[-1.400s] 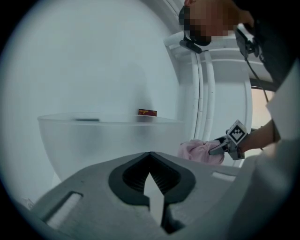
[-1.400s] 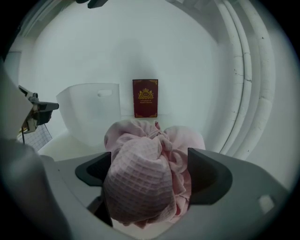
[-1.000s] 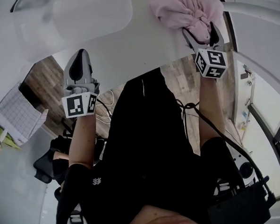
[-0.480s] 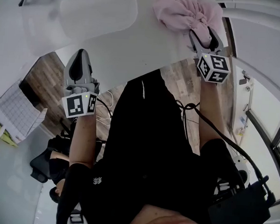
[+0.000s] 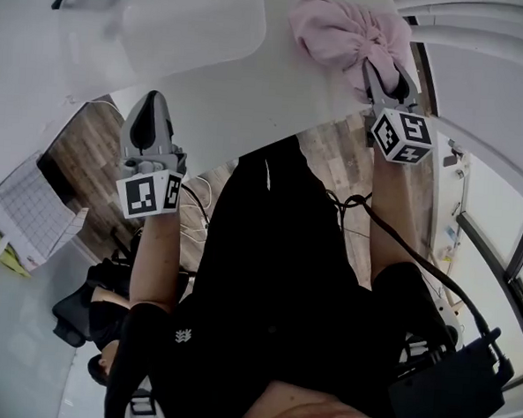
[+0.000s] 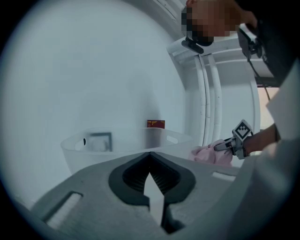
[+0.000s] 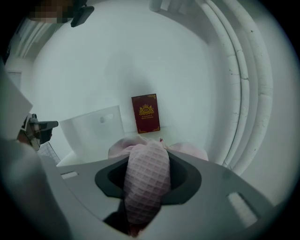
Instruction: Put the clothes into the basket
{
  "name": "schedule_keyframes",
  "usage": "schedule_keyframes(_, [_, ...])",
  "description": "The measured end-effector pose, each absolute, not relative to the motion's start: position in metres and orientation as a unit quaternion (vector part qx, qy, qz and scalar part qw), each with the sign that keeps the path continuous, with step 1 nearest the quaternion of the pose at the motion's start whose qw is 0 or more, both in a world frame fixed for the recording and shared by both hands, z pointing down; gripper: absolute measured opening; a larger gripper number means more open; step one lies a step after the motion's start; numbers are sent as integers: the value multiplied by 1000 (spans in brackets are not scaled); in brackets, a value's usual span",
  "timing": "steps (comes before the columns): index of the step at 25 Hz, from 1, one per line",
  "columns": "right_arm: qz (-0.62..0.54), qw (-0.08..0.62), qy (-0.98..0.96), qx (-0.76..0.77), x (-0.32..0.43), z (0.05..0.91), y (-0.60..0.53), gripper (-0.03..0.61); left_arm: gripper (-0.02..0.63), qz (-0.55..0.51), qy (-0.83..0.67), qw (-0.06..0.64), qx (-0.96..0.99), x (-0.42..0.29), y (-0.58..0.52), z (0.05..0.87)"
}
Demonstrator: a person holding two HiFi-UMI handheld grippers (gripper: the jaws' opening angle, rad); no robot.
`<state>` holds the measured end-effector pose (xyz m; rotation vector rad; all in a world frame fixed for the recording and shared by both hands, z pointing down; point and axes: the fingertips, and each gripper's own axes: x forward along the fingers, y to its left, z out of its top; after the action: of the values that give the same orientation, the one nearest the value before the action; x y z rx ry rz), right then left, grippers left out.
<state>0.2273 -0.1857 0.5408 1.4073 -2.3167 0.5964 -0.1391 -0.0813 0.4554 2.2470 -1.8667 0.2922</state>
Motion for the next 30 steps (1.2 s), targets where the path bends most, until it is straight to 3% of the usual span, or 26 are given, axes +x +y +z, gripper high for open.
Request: schedule_keyframes(30, [94,114,-859,491,176,339,-216,144,1,50,-662,56,746,-201,-87,334])
